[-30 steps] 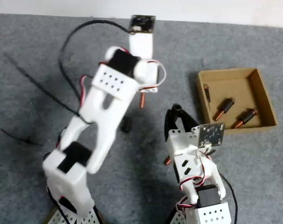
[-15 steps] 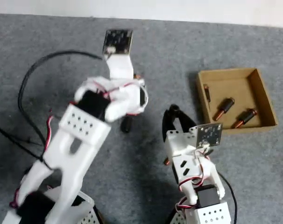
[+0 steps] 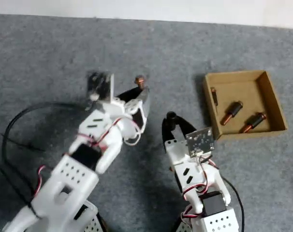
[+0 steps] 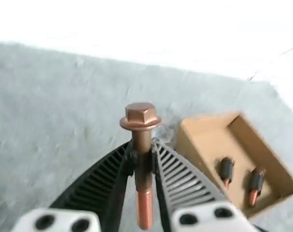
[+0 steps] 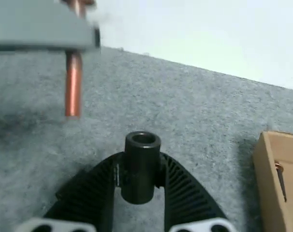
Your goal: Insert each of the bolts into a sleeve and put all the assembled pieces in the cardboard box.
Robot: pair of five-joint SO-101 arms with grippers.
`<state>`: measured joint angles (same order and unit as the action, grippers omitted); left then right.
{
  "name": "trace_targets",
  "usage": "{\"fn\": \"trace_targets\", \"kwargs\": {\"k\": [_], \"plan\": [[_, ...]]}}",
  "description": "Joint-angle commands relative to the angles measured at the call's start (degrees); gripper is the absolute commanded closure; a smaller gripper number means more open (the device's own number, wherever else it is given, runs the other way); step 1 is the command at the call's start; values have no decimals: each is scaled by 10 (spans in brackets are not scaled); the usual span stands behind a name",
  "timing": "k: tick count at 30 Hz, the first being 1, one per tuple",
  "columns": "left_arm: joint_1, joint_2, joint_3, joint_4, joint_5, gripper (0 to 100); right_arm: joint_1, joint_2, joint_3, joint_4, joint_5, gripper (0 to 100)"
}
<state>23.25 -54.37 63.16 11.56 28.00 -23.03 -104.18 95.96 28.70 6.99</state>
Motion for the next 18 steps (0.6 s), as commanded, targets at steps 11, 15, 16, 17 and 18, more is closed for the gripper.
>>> {"fn": "trace_targets", "kwargs": {"k": [11, 15, 16, 17, 18], "plan": [[67, -134, 118, -117, -4, 995, -64, -11, 66, 8, 113, 994], [78, -136, 144, -154, -4, 995, -75, -11, 66, 7, 114, 994], [78, -136, 149, -164, -4, 995, -75, -11, 66, 7, 115, 994], [78, -137, 154, -173, -4, 995, -76, -11, 66, 7, 115, 994], [78, -138, 160, -183, -4, 995, -76, -11, 66, 7, 115, 994]]}}
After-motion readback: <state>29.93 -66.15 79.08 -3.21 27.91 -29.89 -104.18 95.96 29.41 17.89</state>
